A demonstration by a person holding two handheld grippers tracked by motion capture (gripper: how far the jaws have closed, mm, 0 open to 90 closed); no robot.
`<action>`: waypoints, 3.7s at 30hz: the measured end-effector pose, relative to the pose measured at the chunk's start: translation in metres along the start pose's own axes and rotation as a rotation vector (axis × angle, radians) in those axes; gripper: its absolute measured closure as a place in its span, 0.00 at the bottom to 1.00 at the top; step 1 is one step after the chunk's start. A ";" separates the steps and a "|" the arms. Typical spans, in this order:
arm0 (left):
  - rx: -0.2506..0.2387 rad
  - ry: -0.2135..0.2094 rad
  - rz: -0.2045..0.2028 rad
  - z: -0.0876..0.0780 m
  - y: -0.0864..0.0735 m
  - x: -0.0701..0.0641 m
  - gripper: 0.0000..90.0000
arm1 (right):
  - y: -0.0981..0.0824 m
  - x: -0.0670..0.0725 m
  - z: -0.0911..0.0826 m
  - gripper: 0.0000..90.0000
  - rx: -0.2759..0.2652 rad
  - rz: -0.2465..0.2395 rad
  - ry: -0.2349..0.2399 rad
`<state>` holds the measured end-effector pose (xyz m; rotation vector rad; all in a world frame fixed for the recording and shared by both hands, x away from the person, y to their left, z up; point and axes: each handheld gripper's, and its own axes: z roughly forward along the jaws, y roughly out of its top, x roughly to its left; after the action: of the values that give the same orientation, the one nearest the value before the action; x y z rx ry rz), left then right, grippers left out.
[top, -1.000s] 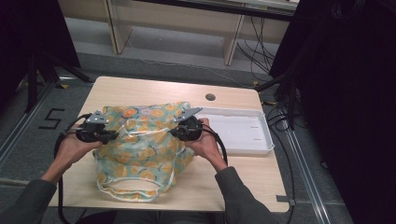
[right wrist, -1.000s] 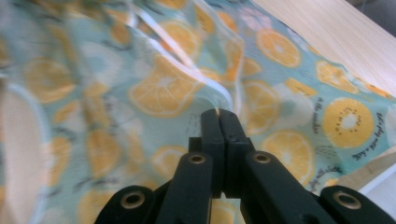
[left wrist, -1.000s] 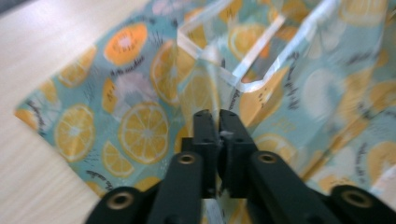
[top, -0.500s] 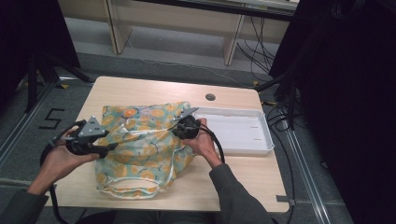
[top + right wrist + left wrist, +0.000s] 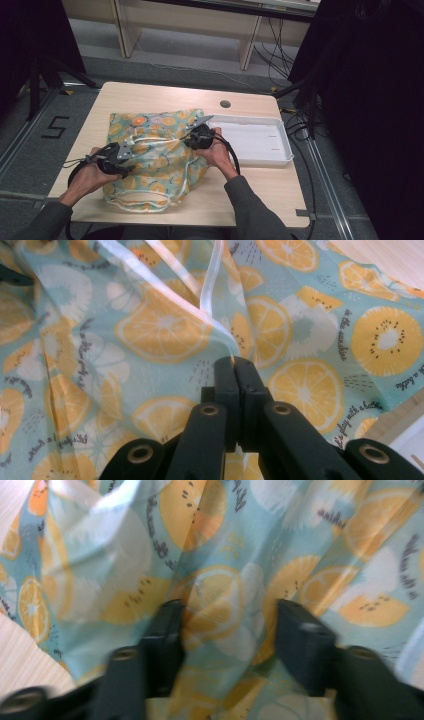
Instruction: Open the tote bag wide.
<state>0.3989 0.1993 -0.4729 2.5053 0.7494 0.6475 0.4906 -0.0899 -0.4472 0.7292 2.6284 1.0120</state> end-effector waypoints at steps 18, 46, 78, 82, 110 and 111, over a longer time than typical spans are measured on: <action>-0.176 -0.155 -0.150 -0.054 0.004 0.030 1.00 | -0.003 0.020 -0.050 0.69 -0.042 -0.051 -0.087; -0.208 -0.177 -0.213 -0.067 0.015 0.042 0.99 | 0.012 0.110 -0.057 0.45 -0.128 -0.164 0.055; -0.181 -0.275 -0.132 -0.100 -0.002 0.020 0.99 | 0.004 0.078 -0.083 1.00 -0.051 -0.208 0.180; -0.228 -0.300 -0.140 -0.114 0.003 0.024 0.99 | 0.011 0.072 -0.094 1.00 -0.088 -0.186 0.212; -0.067 -0.204 -0.357 0.005 -0.006 0.076 0.99 | 0.021 0.012 0.033 0.90 0.097 -0.149 -0.061; -0.067 -0.204 -0.357 0.005 -0.006 0.076 0.99 | 0.021 0.012 0.033 0.90 0.097 -0.149 -0.061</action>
<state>0.4558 0.2482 -0.4571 2.2525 1.0419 0.2829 0.5006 -0.0519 -0.4581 0.5639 2.6486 0.8144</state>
